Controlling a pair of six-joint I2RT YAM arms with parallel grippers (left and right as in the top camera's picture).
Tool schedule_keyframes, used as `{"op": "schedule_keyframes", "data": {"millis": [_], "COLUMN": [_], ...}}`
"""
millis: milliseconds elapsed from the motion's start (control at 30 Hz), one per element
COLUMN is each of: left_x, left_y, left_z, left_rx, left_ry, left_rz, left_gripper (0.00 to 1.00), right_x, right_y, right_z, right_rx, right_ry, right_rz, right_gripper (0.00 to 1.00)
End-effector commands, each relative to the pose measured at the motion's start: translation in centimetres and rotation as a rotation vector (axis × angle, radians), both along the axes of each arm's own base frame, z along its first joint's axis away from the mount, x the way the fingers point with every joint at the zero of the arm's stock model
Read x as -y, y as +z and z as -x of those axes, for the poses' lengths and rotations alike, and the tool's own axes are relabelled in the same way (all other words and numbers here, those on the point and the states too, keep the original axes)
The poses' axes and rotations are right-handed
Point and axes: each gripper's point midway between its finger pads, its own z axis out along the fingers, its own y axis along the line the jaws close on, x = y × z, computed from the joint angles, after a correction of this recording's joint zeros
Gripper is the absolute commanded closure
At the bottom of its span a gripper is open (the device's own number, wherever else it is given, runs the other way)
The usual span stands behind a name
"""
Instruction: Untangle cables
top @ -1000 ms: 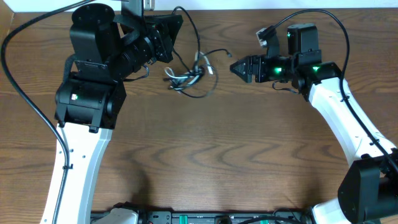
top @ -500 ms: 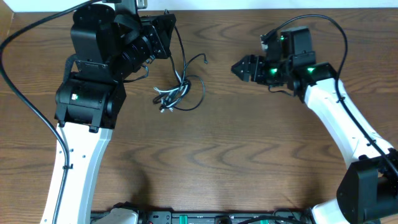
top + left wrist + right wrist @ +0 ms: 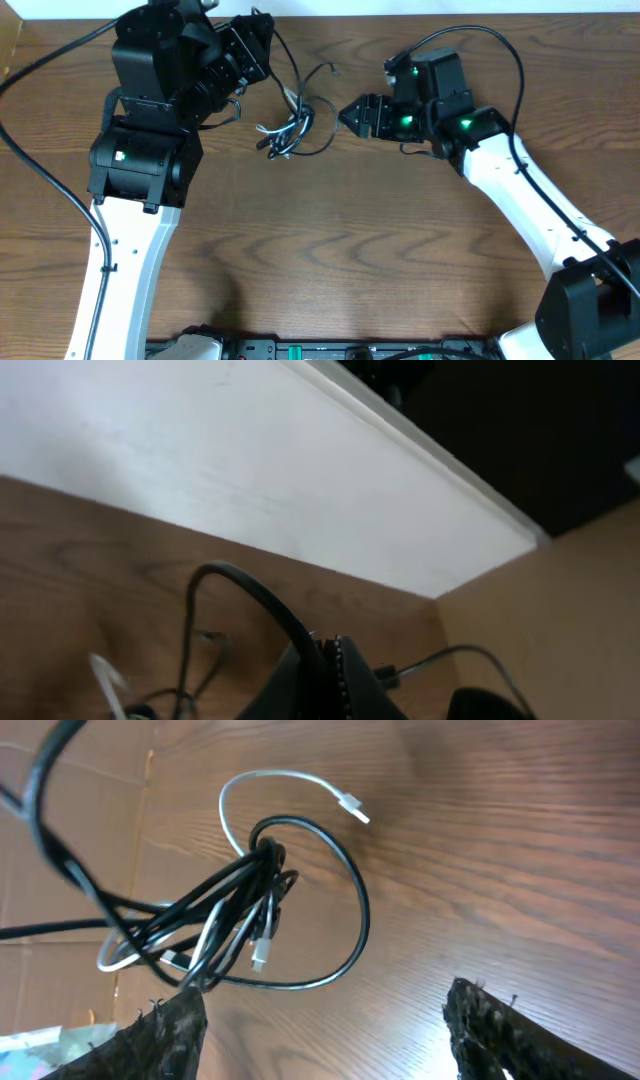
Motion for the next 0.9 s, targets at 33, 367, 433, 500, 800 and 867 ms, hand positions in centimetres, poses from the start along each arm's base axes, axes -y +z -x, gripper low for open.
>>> {"op": "schedule_keyframes", "data": {"millis": [33, 367, 433, 500, 800, 867], "left_x": [-0.5, 0.6, 0.6, 0.6, 0.7, 0.8], "left_y": [-0.3, -0.3, -0.3, -0.3, -1.0, -0.8], "left_z": [-1.1, -1.5, -1.5, -1.5, -1.9, -2.1], "left_rx": [-0.069, -0.066, -0.066, -0.067, -0.082, -0.073], "left_ry": [0.106, 0.092, 0.093, 0.092, 0.094, 0.093], "left_rz": [0.128, 0.150, 0.150, 0.149, 0.145, 0.148], "left_gripper": [0.93, 0.93, 0.92, 0.93, 0.92, 0.92], "right_x": [-1.6, -5.6, -7.1, -8.5, -9.6, -9.4], "right_y": [0.2, -2.1, -3.0, -3.3, -4.6, -4.9], "right_z": [-0.4, -0.2, 0.2, 0.6, 0.9, 0.9], "right_rx": [0.000, -0.030, -0.037, -0.041, -0.080, -0.083], "right_ry": [-0.026, 0.038, 0.084, 0.133, 0.152, 0.144], "right_rz": [-0.016, -0.070, -0.091, -0.125, -0.148, -0.136], "right_gripper": [0.28, 0.37, 0.37, 0.37, 0.45, 0.53]}}
